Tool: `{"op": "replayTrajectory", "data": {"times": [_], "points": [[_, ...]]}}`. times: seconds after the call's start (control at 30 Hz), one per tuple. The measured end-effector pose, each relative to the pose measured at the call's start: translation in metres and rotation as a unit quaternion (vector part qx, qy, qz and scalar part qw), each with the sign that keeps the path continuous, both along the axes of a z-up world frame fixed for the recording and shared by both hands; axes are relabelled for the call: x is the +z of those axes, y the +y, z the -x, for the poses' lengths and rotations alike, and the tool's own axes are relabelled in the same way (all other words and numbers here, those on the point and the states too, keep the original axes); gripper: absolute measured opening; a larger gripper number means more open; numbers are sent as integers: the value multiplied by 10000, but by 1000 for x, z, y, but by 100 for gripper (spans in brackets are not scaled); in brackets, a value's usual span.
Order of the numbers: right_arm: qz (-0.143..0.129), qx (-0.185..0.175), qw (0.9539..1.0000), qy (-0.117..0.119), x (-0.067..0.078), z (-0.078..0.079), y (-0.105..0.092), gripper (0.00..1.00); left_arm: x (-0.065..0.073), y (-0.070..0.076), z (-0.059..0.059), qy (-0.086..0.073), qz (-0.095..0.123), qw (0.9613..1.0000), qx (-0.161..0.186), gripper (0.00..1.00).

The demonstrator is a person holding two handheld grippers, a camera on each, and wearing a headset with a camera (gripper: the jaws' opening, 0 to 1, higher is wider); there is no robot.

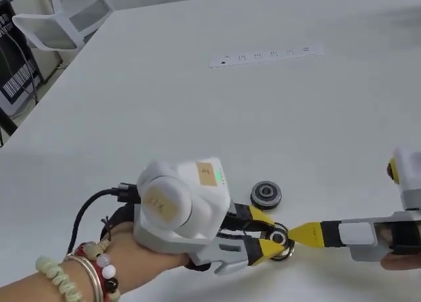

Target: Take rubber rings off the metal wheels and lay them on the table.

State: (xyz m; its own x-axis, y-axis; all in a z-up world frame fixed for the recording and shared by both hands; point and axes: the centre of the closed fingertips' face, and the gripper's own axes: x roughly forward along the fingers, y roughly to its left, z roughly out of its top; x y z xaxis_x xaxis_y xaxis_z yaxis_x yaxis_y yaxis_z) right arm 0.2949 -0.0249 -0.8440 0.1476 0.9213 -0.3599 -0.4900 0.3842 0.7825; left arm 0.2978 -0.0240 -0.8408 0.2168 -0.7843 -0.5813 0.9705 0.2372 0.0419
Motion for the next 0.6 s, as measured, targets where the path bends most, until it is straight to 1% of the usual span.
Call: {"op": "replayTrajectory", "data": {"times": [0.03,0.07,0.1,0.17,0.23,0.27,0.3,0.33,0.4,0.47,0.5,0.57,0.6], "points": [[63,83,9999,-95,-1,1,-2,0,3,0,0,5,35,10000,4,22],[96,96,9998,-111,-1,1,-2,0,9,-3,0,62,186,9998,43,24],[105,119,9998,-116,0,2,-3,0,13,-5,1,84,243,9997,30,25],[39,179,9997,-163,5,2,-3,0,22,-7,2,19,306,9995,-11,28],[-39,204,9996,-200,9,3,-2,0,32,-9,2,-121,368,9992,-69,30],[-55,189,9996,-178,9,2,-2,0,37,-10,2,-92,425,9990,-50,33],[-63,150,9998,-111,9,2,-2,0,44,-13,5,98,589,9982,-17,37],[-64,147,9998,-112,9,2,-3,0,49,-13,4,126,628,9979,24,42],[-65,136,9998,-96,10,3,-5,0,59,-12,3,-8,683,9977,27,47],[-134,114,9998,-72,13,4,-6,0,68,-8,3,-126,665,9977,-4,49],[-170,111,9998,-57,15,5,-6,0,69,-7,3,-134,660,9977,-12,49],[-213,64,9998,-19,17,6,-7,0,77,-1,2,-191,680,9975,10,51],[-211,60,9998,-24,17,6,-8,0,85,0,0,-155,852,9962,104,53]]}}
